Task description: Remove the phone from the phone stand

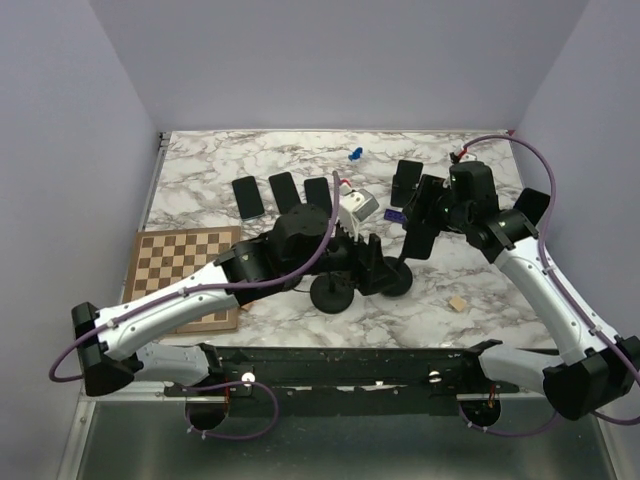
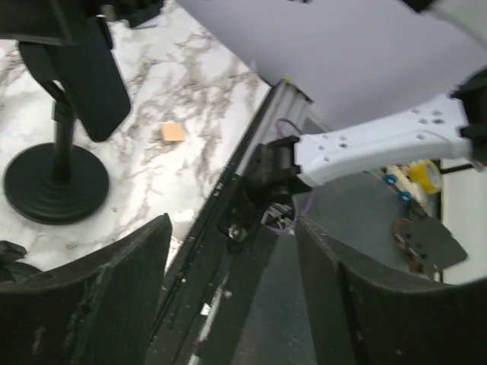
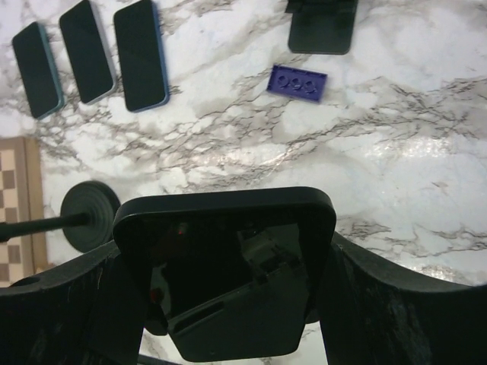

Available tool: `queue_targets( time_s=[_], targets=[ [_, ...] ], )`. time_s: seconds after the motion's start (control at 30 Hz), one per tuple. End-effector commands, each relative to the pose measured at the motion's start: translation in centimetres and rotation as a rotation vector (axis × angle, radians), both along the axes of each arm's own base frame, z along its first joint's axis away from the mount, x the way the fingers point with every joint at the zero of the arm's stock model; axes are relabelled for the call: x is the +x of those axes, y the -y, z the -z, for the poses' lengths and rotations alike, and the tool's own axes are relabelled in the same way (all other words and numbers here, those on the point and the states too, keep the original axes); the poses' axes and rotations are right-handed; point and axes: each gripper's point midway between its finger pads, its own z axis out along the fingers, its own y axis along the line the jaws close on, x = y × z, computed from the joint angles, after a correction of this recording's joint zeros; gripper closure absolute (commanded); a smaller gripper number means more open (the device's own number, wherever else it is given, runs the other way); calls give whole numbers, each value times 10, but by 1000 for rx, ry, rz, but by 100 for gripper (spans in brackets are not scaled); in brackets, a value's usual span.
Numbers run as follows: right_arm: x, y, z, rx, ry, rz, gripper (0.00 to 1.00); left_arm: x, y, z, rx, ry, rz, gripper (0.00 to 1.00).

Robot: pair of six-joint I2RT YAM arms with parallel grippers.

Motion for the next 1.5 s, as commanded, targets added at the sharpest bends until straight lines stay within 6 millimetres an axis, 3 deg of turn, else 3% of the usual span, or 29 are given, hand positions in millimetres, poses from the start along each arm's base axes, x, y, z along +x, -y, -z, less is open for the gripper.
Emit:
queue_targets(
  time_s=[0.0, 0.2, 0.43, 0.53, 0.67, 1.2, 1.47],
  targets=[
    [-9, -19, -41, 106, 111, -84, 99, 29, 17, 6, 35, 68, -75, 31],
    [-18, -23, -37, 117, 105, -127, 99, 57, 26, 26, -14, -34, -90, 42],
    [-20, -32, -34, 151, 99, -162, 99, 86, 38, 41, 8, -38, -99, 38],
    [-19, -33, -35, 165, 106, -159, 99, 97, 43, 48, 32, -23, -115, 50],
    [-18, -33, -34, 163, 101, -159, 99, 108, 46, 61, 50, -24, -159, 51],
    [-19, -39, -36, 190, 100, -174, 99, 124, 71, 67, -40, -60, -152, 54],
    [-17, -39, -36, 187, 103, -173, 99, 135, 64, 77, -20, -84, -225, 55]
  ],
)
